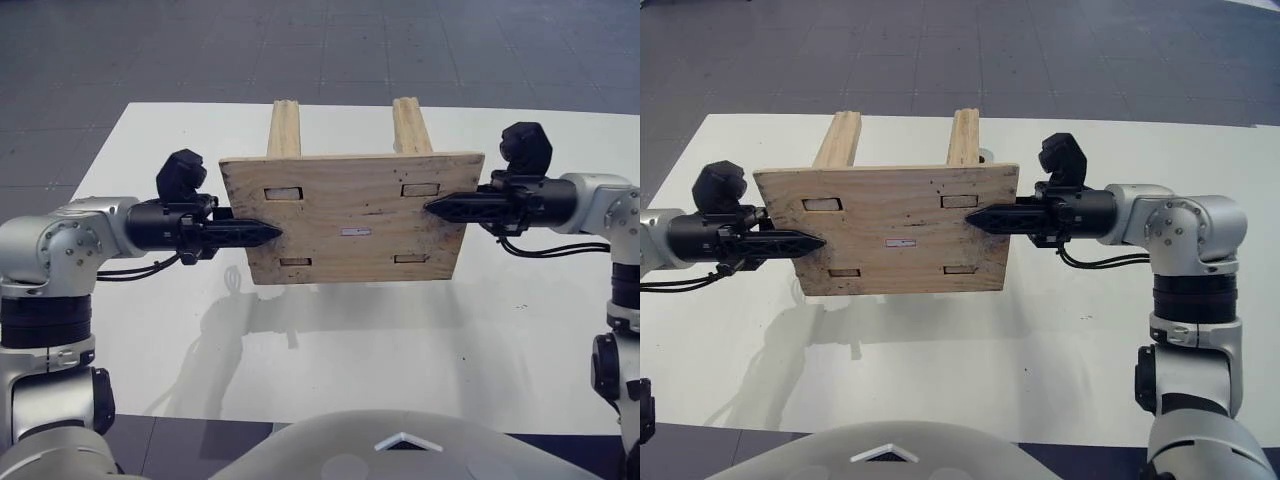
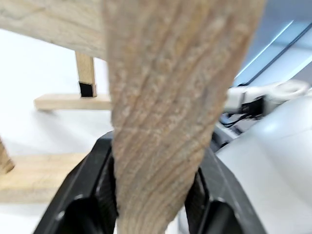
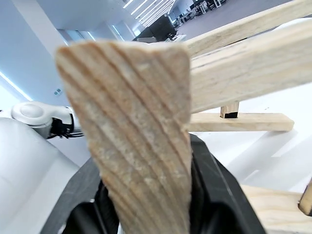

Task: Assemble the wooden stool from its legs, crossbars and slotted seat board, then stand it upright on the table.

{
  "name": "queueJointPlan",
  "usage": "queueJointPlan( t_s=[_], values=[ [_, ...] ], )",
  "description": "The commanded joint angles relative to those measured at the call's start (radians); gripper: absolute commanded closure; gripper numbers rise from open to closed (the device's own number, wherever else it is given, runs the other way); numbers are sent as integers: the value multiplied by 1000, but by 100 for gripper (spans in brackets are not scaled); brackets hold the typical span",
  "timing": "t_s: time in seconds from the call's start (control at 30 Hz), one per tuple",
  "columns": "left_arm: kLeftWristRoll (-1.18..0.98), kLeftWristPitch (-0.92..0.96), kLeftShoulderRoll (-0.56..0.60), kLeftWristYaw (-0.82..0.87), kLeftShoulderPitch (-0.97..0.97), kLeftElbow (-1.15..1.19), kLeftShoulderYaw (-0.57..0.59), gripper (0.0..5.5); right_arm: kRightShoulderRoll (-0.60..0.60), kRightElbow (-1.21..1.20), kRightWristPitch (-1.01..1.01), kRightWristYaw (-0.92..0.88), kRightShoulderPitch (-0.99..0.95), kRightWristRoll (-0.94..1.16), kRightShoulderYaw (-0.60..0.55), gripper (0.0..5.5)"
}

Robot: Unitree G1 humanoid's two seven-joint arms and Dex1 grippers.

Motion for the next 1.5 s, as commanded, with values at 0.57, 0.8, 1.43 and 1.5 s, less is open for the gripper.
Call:
queueJointPlan(
  t_s=[0.57, 0.8, 1.43, 1.5],
  values=[
    [-563, 472, -21, 458, -308, 354, 103, 416, -304, 632, 349, -139, -512, 858, 637, 413],
    [-468, 470, -82, 522, -514, 644, 63, 286, -164, 938, 349, -61, -669, 733, 734, 329],
    [-431, 473, -89, 531, -414, 510, 37, 294, -54, 911, 349, 23, -582, 154, 361, 145],
    [-443, 473, -82, 539, -392, 490, 30, 310, -51, 910, 349, 23, -577, 132, 348, 145]
  ],
)
